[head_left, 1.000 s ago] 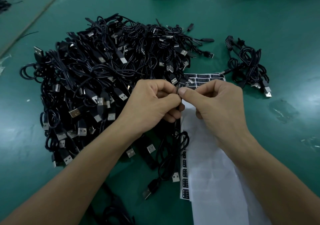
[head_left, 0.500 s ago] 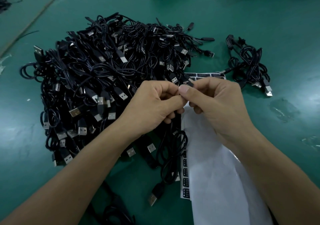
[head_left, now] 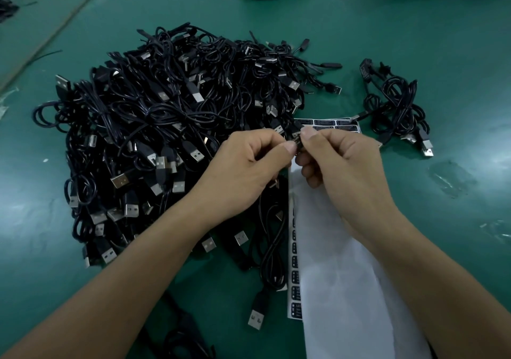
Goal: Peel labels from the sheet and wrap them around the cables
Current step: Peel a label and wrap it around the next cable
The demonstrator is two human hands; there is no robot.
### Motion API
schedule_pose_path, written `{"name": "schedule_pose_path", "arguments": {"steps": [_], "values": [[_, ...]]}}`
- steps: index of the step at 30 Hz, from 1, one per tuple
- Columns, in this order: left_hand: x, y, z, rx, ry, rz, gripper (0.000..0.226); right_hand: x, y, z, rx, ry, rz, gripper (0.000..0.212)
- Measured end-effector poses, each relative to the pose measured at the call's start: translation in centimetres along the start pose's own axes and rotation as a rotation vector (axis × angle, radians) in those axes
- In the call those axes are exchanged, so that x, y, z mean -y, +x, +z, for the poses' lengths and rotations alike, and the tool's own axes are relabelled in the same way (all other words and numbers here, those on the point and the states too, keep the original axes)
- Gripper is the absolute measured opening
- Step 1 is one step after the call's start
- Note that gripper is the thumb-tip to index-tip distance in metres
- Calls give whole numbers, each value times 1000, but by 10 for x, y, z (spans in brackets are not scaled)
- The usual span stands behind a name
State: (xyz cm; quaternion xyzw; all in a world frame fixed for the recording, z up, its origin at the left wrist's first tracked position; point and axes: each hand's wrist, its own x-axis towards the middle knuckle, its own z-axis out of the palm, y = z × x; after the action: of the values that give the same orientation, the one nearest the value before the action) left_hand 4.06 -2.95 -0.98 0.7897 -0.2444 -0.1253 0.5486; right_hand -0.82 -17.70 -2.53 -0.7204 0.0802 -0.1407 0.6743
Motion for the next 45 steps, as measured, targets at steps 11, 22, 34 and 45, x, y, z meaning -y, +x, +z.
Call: {"name": "schedule_pose_path", "arguments": {"steps": [11,22,34,45], "values": [[0,1,-1,15,-94,-16,24,2,1,0,-8,21,-25,30],[-4,-1,-2,58,-200,-22,19,4,-2,1,-48,-85,-65,25],[-18,5,-20,-347,-428,-18,19,8,-19,12,224,-237,-110,14],[-24,4,-30,-477,-538,-111,39,27,-7,-19,267,17,62,26]]}}
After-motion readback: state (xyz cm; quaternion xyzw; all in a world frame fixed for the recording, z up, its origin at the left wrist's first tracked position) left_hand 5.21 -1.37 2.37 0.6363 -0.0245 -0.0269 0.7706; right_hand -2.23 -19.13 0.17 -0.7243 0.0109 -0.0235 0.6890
